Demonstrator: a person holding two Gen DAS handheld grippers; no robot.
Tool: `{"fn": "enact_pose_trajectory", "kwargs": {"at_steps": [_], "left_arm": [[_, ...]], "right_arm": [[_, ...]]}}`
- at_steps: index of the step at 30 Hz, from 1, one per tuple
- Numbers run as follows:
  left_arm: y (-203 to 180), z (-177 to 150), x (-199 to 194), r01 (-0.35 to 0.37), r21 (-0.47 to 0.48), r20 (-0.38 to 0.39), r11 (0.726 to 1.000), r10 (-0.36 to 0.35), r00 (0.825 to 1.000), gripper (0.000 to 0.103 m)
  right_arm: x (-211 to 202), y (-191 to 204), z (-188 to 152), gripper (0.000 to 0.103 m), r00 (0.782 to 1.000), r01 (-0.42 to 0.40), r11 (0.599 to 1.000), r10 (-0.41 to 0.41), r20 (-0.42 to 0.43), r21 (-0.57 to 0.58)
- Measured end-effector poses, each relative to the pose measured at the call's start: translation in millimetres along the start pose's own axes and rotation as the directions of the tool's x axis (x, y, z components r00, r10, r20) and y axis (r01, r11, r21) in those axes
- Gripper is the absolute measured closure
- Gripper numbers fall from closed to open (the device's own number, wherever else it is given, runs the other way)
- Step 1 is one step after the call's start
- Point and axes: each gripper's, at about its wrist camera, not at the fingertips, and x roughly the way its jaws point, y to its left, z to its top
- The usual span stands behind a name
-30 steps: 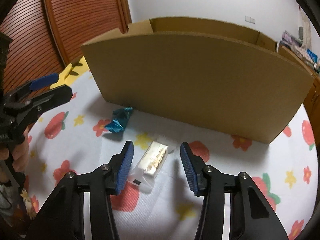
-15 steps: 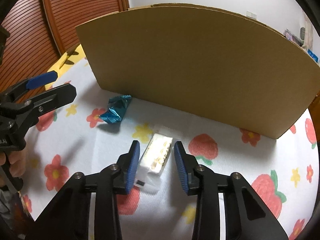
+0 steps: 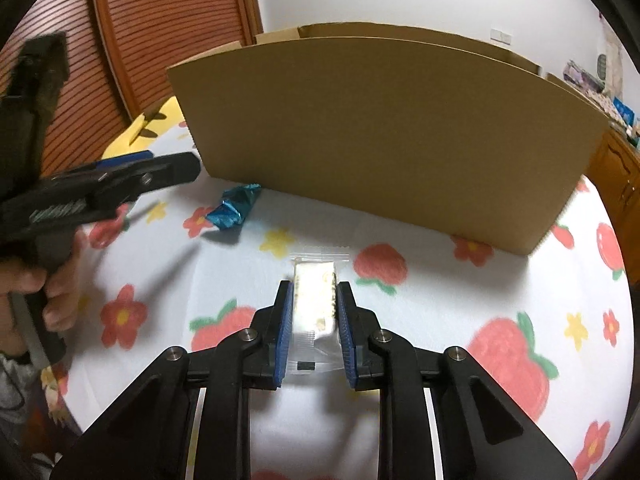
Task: Organize snacks
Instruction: 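Lower the right tool onto the white wrapped bar and close on it, then close the left tool on the teal foil wrapper while the right holds the white bar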
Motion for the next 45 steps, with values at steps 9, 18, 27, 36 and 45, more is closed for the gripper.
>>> {"fn": "enact_pose_trajectory", "kwargs": {"at_steps": [9,18,27,36,45], "left_arm": [[9.1,-7.9,11.0,0.066,-0.197,-0.034,0.978,-0.074,0.997,0.031],[-17.1,-8.6,25.2,0.02,-0.122,-0.084,0.992,-0.03,0.996,0.037],[-36.6,-5.7,45.6,-0.03,-0.026,-0.147,0.999,0.025,0.989,0.037],[-45.3,-10.8,47.4,-0.071,0.059,-0.152,0.996,0.079,0.985,0.06],[-43.1,-19.0,37.2,-0.077,0.109,-0.145,0.991,0.092,0.985,0.066]], "right_arm": [[-23.7,-17.7,-26.6,0.083,0.999,0.031,0.999,-0.031,0.026,0.017],[-21.5,-22.4,-27.8,0.083,0.999,0.036,0.999,-0.036,0.033,0.016],[-22.5,-20.2,-28.7,0.083,0.998,0.047,0.999,-0.047,0.04,-0.001],[-22.1,-21.6,-28.4,0.083,0.998,0.043,0.999,-0.043,0.037,0.005],[-21.5,-22.7,-28.5,0.083,0.999,0.04,0.999,-0.04,0.037,0.01]]}}
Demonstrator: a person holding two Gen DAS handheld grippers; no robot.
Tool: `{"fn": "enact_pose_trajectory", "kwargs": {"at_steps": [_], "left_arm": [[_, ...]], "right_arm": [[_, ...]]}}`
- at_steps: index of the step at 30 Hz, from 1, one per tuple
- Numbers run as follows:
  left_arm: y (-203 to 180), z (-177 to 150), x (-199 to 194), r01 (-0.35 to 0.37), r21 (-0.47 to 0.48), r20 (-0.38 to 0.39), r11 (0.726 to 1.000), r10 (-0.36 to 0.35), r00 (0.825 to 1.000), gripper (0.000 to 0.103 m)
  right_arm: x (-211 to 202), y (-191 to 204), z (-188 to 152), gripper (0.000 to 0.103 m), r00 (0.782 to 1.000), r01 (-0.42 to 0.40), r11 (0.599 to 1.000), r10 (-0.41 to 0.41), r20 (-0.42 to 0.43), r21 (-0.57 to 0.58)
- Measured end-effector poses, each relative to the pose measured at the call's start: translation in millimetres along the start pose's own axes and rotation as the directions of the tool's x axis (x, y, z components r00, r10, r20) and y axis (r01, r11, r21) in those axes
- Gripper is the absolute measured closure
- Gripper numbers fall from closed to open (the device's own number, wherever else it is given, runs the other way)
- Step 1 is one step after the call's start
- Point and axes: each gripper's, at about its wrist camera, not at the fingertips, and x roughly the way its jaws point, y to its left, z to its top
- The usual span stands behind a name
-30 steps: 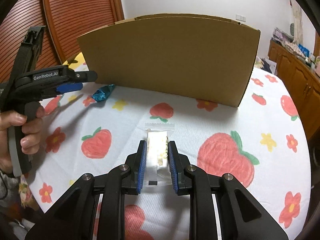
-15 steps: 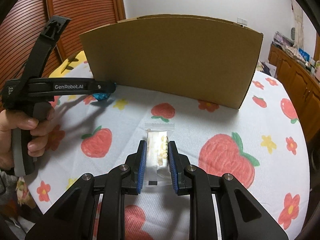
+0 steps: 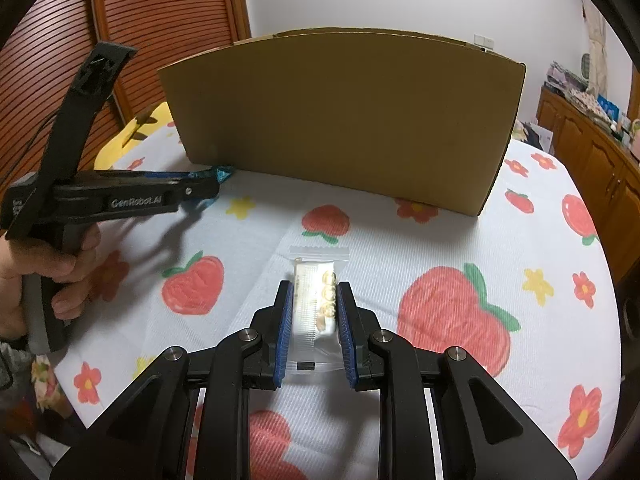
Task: Organize snacks
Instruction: 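Close the left tool on the teal foil wrapper while the right holds the white bar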
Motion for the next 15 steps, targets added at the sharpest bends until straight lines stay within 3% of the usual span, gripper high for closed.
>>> {"fn": "enact_pose_trajectory", "kwargs": {"at_steps": [15], "left_arm": [[13.2,-20.3,-19.8,0.051,0.012,0.026,0.999,-0.052,0.998,0.07]], "right_arm": [[1.0,-0.6,0.2,0.083,1.0,-0.004,1.0,0.004,-0.004,0.004]]}}
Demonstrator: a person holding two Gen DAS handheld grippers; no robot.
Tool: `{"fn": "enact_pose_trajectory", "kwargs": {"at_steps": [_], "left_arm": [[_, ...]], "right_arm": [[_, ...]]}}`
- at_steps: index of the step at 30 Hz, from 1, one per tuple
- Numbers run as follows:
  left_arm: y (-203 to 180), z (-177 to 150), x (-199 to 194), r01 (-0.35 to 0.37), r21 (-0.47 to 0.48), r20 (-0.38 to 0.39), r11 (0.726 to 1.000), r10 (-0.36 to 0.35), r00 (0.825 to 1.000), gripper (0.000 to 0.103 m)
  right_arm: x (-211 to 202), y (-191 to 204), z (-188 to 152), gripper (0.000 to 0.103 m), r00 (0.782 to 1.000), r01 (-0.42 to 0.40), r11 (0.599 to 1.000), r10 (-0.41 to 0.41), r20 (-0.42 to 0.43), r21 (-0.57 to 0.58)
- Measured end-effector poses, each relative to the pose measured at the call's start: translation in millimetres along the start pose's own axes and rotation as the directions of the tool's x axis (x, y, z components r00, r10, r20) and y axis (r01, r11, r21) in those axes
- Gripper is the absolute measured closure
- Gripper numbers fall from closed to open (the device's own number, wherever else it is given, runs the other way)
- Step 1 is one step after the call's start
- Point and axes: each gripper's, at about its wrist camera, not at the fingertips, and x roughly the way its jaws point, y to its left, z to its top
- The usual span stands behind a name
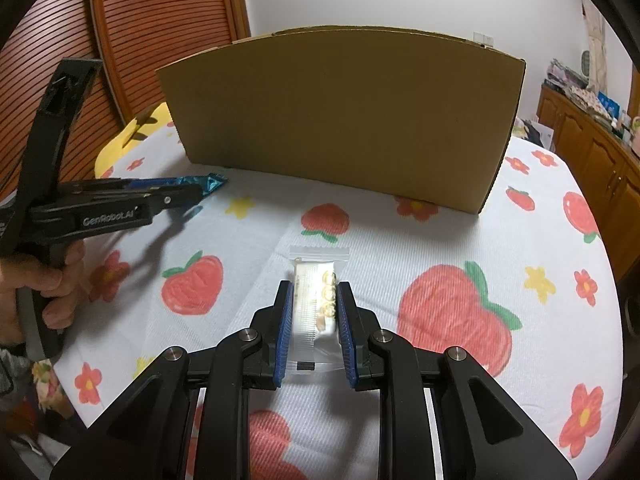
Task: Organize snacks
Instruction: 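Close the left tool on the teal foil wrapper while the right holds the white bar, then lift both held snacks and carry them over the box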
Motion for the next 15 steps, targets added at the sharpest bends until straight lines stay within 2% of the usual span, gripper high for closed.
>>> {"fn": "enact_pose_trajectory", "kwargs": {"at_steps": [15], "left_arm": [[-7.9,-7.7,-27.5,0.013,0.021,0.062,1.0,-0.015,0.998,0.07]], "right_arm": [[-1.1,-0.5,0.4,0.083,1.0,-0.003,1.0,0.003,0.002,0.002]]}}
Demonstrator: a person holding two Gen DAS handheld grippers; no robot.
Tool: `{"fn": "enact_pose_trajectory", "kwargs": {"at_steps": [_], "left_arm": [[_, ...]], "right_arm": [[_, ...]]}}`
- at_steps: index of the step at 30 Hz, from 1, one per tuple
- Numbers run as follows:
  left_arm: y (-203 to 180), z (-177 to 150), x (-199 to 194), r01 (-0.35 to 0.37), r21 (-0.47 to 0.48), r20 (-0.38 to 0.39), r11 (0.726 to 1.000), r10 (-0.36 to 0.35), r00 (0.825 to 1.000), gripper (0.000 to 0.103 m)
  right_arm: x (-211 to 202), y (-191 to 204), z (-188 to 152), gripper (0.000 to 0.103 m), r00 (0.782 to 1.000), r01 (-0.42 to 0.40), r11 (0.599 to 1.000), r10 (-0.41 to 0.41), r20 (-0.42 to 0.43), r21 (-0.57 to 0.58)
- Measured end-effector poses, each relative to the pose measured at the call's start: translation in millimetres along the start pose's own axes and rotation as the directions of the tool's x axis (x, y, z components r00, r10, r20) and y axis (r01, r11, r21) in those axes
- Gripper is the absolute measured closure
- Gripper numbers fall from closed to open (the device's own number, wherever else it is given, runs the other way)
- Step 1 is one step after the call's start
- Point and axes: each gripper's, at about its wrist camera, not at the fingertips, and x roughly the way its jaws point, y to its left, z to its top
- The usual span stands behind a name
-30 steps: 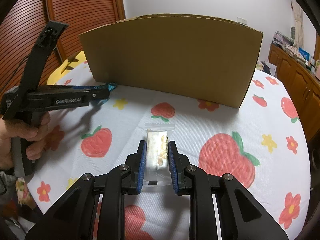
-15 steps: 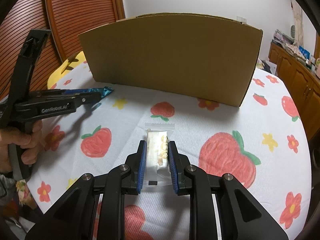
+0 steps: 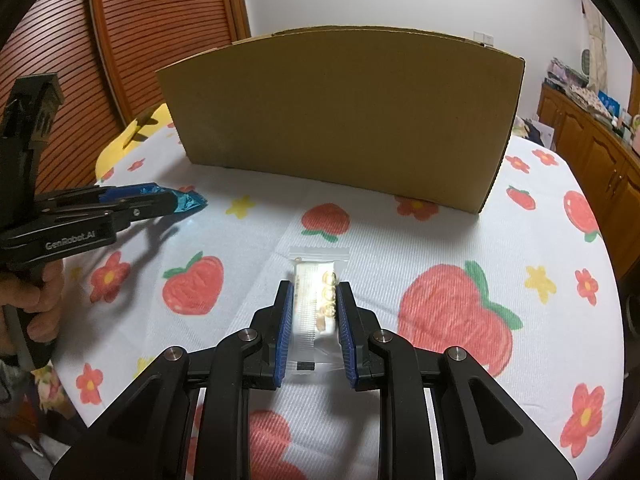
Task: Organize snacks
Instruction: 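Lift both held snacks and carry them over the box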
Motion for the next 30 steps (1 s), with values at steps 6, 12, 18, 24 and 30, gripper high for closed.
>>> {"fn": "enact_pose_trajectory", "kwargs": {"at_steps": [6,12,18,24,30], "left_arm": [[-5.1,1.8,-11.3,0.005,0.016,0.029,1.0,-0.006,1.0,0.07],[-9.6,7.6,-22.1,0.011,0.025,0.058,1.0,-0.012,0.998,0.07],[-15.1,12.0,-31.8,0.004,0.045,0.082,0.999,-0.008,0.997,0.07],[-19.3,19.2,-40.0,-0.002,0.066,0.102,0.998,-0.005,0.995,0.07],[-23.6,31.9,-50.0,-0.006,0.09,0.131,0.996,-0.006,0.991,0.07]], "right_arm": [[-1.3,-0.2,-1.2,0.083,1.0,-0.002,1.0,0.002,0.014,0.0],[-6.6,1.8,-4.9,0.083,0.999,0.004,1.0,-0.003,0.037,-0.007],[-11.3,4.1,-8.6,0.083,0.998,0.002,1.0,-0.001,0.057,-0.016],[-17.4,4.7,-9.0,0.083,0.997,0.011,1.0,-0.01,0.082,-0.02],[-25.9,0.8,-0.1,0.083,0.995,0.017,1.0,-0.014,0.1,-0.025]]}}
